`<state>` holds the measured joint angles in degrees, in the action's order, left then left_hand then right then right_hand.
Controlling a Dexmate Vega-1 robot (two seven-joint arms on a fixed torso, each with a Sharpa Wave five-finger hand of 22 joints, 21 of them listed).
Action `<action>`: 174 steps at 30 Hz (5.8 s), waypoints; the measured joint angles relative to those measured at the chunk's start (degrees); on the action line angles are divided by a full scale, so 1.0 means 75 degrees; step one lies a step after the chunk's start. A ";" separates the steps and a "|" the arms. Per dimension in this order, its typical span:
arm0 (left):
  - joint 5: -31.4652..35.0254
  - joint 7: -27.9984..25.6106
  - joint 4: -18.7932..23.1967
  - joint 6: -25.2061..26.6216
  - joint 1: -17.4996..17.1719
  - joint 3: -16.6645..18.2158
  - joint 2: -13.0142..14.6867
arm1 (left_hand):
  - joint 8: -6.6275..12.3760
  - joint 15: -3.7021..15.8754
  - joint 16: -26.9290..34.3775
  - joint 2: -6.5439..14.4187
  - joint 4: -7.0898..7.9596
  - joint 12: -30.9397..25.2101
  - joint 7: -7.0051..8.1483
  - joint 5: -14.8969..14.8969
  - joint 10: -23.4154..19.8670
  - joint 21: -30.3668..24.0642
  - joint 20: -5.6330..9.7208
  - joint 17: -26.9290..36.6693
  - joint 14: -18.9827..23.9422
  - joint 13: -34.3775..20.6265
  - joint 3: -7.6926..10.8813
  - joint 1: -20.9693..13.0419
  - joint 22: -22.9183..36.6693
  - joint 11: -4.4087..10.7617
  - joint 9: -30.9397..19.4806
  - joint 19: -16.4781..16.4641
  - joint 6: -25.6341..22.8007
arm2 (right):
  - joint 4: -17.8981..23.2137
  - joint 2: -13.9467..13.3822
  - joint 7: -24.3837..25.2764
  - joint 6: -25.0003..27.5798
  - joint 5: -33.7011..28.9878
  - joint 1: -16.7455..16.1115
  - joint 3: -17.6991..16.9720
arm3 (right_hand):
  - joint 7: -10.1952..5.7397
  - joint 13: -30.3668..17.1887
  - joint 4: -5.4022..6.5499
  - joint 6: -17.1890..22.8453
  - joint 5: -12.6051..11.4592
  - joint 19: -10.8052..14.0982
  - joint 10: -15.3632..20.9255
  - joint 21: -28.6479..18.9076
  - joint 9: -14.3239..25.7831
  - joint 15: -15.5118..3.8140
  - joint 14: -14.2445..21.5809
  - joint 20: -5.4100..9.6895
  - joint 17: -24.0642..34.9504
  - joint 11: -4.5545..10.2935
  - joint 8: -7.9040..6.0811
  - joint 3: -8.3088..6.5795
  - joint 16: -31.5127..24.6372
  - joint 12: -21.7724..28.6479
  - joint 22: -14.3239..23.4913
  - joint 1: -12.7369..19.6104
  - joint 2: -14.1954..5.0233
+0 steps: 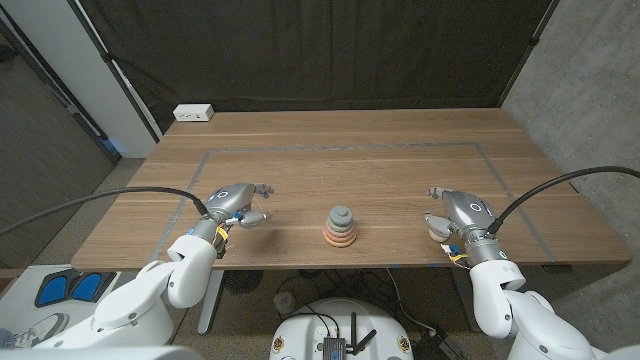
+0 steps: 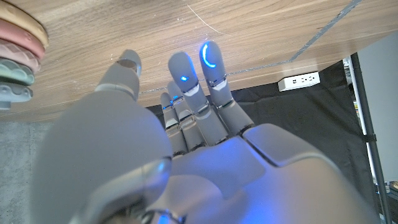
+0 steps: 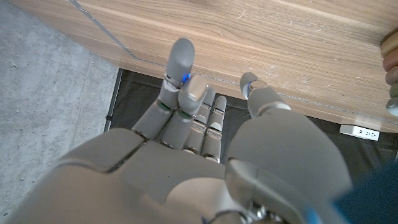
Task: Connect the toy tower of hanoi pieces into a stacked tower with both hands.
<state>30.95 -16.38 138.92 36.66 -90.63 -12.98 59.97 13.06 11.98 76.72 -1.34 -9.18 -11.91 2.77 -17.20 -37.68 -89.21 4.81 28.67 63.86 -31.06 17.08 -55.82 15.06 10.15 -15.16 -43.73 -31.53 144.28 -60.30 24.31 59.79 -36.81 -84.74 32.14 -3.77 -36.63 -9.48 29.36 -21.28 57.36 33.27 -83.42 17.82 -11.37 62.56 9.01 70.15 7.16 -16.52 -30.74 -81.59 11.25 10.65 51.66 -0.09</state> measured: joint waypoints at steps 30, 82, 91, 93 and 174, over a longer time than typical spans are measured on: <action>-0.0530 -0.0381 -0.0149 -0.0348 -0.0125 0.0370 -0.0194 | 0.0000 -0.0015 0.0059 0.0040 0.0000 0.0000 -0.0054 -0.0058 -0.0176 0.0001 -0.0028 0.0036 0.0015 0.0035 0.0000 0.0041 0.0070 0.0013 0.0036 -0.0028 -0.0082 | 0.0267 -0.0319 -0.0806 0.1251 -0.0017 0.0657 0.0759 | 0.0313 0.0142 0.0085 -0.0644 0.0058 -0.0317 -0.0742 0.0054 -0.0042 0.0207 -0.0399 -0.0124 -0.0103 -0.0301 0.0370 0.0085 0.0298 -0.0089 -0.0014 -0.0313 0.0211; -0.0738 -0.0211 -0.0072 -0.0571 -0.0272 0.0716 -0.0270 | -0.0056 -0.0014 0.0141 0.0141 0.0022 0.0000 -0.0101 -0.0057 -0.0382 0.0001 -0.0027 0.0061 0.0014 0.0049 0.0107 0.0142 0.0105 0.0026 0.0071 -0.0027 -0.0254 | 0.0082 -0.0475 -0.1650 0.2672 0.0808 0.2383 0.2381 | 0.0368 0.0290 0.0051 -0.0697 0.0212 -0.0413 -0.0931 0.0112 -0.0140 0.0287 -0.0589 -0.0165 -0.0195 -0.0437 0.0429 0.0181 0.0540 -0.0058 -0.0034 -0.0423 0.0242; -0.0693 -0.0188 -0.0048 -0.0572 -0.0306 0.0732 -0.0289 | -0.0056 -0.0014 0.0141 0.0171 0.0001 -0.0059 -0.0109 -0.0057 -0.0425 0.0001 -0.0027 0.0057 0.0014 0.0015 0.0127 0.0172 0.0141 0.0037 0.0070 -0.0027 -0.0328 | -0.0035 -0.0462 -0.1453 0.2683 0.1167 0.2516 0.2412 | 0.0368 0.0319 0.0051 -0.0697 0.0212 -0.0413 -0.0930 0.0112 -0.0144 0.0287 -0.0589 -0.0165 -0.0195 -0.0436 0.0429 0.0181 0.0568 -0.0058 -0.0033 -0.0423 0.0241; -0.0692 -0.0187 -0.0047 -0.0572 -0.0319 0.0741 -0.0299 | -0.0056 -0.0014 0.0141 0.0171 0.0001 -0.0059 -0.0109 -0.0057 -0.0426 0.0001 -0.0027 0.0057 0.0014 0.0015 0.0127 0.0172 0.0140 0.0037 0.0070 -0.0027 -0.0328 | -0.0051 -0.0461 -0.1384 0.2685 0.1277 0.2537 0.2421 | 0.0368 0.0319 0.0051 -0.0697 0.0212 -0.0413 -0.0930 0.0112 -0.0144 0.0287 -0.0589 -0.0165 -0.0194 -0.0436 0.0429 0.0181 0.0568 -0.0058 -0.0033 -0.0423 0.0241; -0.0739 -0.0041 -0.0203 -0.0927 -0.0335 0.0894 -0.0459 | -0.0056 -0.0014 0.0140 0.0231 -0.0062 -0.0059 -0.0081 -0.0166 -0.0752 0.0001 0.0001 -0.0033 0.0014 -0.0019 0.0380 0.0170 0.0154 0.0064 0.0014 -0.0055 -0.0574 | -0.0510 -0.0371 0.0126 0.2069 0.3353 0.2730 0.2220 | 0.0310 0.0276 -0.0074 0.0703 0.0117 0.0438 0.0551 -0.0125 -0.0341 -0.0146 0.0483 0.0190 0.0040 -0.0462 -0.0009 -0.0076 -0.0236 0.0362 0.0057 0.0107 -0.0164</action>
<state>25.41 -16.69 137.40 29.72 -93.14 -6.27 56.52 12.64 11.87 77.77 0.39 -9.65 -12.35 2.16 -18.45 -43.32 -89.20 4.82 28.42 63.96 -31.21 19.94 -54.54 16.22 10.63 -15.05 -44.14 -35.83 140.46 -63.08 25.26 75.31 -11.66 -64.27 48.79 -1.44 -34.55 -10.03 34.64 -20.41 60.64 37.41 -84.36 15.26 -12.46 66.19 10.43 70.45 3.70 -16.58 -31.31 -83.36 13.96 11.08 52.46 -1.32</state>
